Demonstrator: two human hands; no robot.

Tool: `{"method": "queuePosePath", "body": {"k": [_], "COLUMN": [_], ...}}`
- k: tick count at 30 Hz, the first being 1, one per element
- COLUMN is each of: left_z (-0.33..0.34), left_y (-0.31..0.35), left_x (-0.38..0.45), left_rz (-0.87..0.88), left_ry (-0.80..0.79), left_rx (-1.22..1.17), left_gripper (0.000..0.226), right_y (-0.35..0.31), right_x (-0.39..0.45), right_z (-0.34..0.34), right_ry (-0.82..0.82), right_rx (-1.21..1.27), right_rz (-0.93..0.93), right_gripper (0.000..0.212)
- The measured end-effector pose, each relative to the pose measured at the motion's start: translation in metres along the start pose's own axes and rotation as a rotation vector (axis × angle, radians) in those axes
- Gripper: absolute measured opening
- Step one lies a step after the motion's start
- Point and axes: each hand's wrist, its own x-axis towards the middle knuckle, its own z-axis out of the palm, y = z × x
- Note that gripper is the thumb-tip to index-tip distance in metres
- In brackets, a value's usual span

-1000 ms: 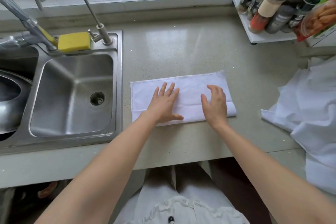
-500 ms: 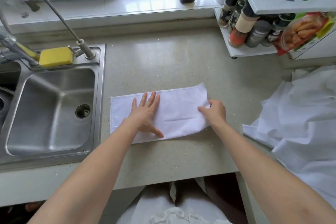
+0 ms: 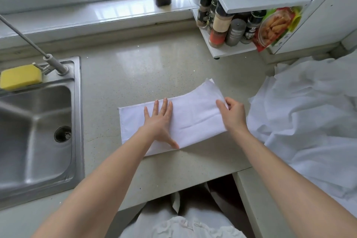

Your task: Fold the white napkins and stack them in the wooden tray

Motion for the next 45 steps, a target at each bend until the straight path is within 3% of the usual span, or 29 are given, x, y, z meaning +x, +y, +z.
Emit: {"method": "queuePosePath", "body": {"k": [2,4,6,7,9,14,16,22,28,34,45], "left_z": [-0.007,-0.016,-0.019,-0.018,-0.008,0.011,0.013,0.011,0.014,0.011,0.005], "left_y": [-0.007,-0.022,-0.042,-0.052,-0.071,-0.097,-0.1,-0.108,-0.115,-0.123,-0.123], "left_x": [-0.005,-0.017,-0.032,-0.039,-0.053,-0.068,-0.069,-0.06,-0.049,-0.038,-0.04], "left_rz": [0.069,0.073,-0.086,-0.192,-0.347,-0.468,-0.472,-0.468,-0.488,-0.548,-0.567], "left_ry": [0.082,0.268,0.37,0.337,0.247,0.257,0.26,0.238,0.491,0.486,0.471], "left_rx": [-0.204,-0.584,-1.065,-1.314,-1.602,-1.799,-1.81,-1.684,-1.241,-1.124,-1.026], "left_gripper": [0.14,0.102,0.054,0.047,0.059,0.071,0.07,0.056,0.019,0.005,0.017], "right_y": [-0.013,-0.026,-0.04,-0.046,-0.056,-0.068,-0.065,-0.06,-0.058,-0.06,-0.066], "right_x": [-0.002,-0.006,-0.015,-0.022,-0.038,-0.075,-0.086,-0.099,-0.105,-0.109,-0.112], "right_z": [0.005,0.016,0.033,0.044,0.071,0.144,0.166,0.203,0.209,0.213,0.217], "right_ry": [-0.002,-0.032,-0.084,-0.11,-0.153,-0.27,-0.339,-0.435,-0.531,-0.568,-0.572], "right_rx": [0.026,0.063,0.091,0.094,0.062,-0.106,-0.185,-0.383,-0.468,-0.466,-0.415], "right_rz": [-0.018,-0.034,-0.067,-0.085,-0.117,-0.176,-0.211,-0.327,-0.373,-0.383,-0.394], "right_gripper": [0.041,0.033,0.02,0.015,0.007,0.014,0.021,0.017,0.017,0.033,0.024]}}
